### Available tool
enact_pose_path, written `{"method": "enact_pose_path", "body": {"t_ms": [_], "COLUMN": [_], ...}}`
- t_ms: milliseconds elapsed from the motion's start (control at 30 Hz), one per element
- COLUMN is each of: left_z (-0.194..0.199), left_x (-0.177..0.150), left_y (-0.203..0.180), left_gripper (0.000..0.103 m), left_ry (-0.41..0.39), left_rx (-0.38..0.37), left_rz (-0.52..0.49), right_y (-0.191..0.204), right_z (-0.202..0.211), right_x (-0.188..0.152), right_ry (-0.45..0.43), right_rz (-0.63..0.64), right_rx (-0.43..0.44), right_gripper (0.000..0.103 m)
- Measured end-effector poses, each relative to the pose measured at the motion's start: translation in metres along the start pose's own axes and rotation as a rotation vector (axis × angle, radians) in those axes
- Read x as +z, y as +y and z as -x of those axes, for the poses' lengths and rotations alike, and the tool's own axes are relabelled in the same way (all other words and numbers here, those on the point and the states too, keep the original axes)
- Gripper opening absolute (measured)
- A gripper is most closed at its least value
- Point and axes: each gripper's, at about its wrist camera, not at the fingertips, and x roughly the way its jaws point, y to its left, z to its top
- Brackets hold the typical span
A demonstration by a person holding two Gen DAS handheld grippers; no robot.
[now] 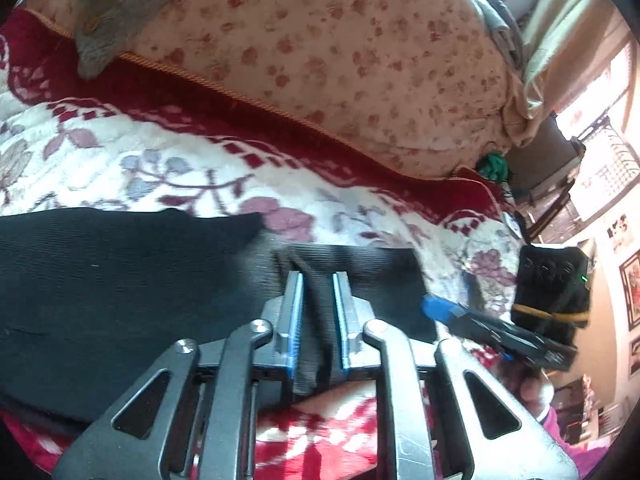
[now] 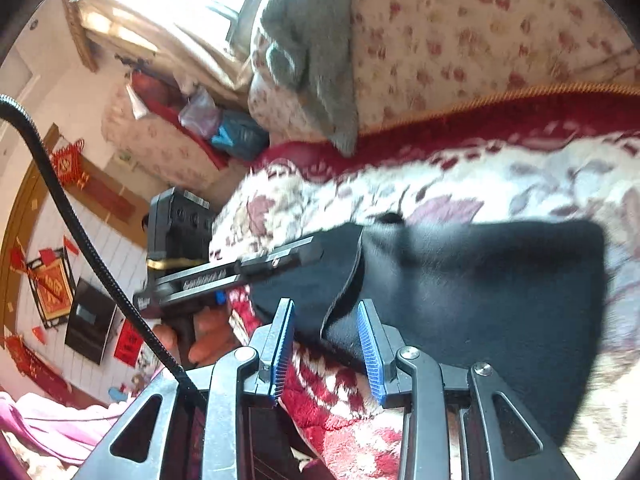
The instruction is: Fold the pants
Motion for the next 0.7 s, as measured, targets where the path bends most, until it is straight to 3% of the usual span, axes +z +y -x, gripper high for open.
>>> {"method": "enact_pose_path", "body": {"t_ms": [100, 300, 433, 700], "left_z": [-0.005, -0.026, -0.038, -0.046], "left_x": [-0.005, -0.022, -0.033, -0.043], "left_y": [-0.017, -0.032, -0.027, -0.013], "left_gripper": [0.014, 0.014, 0.014, 0.014], "left_ry": [0.007, 0.032, 0.049, 0.06], "left_rx": [-0.008, 0.047, 0.106, 0.125], "left_rz": [-0.02, -0.024, 0.0, 0.043], "right_y": [-0.01, -0.02, -0.018, -0.039], "right_z": [0.005, 0.017, 0.013, -0.017], "right_x": [0.005, 0.001, 0.003, 0.007], "right_ry": [-0.027, -0.059, -0.032, 0.024], "right_rz": [-0.036, -0.086, -0.055, -0.071], "right_rx": [-0.075, -0.084, -0.159, -0.219], "right_gripper": [0.031, 0.031, 0.031, 0.031]}}
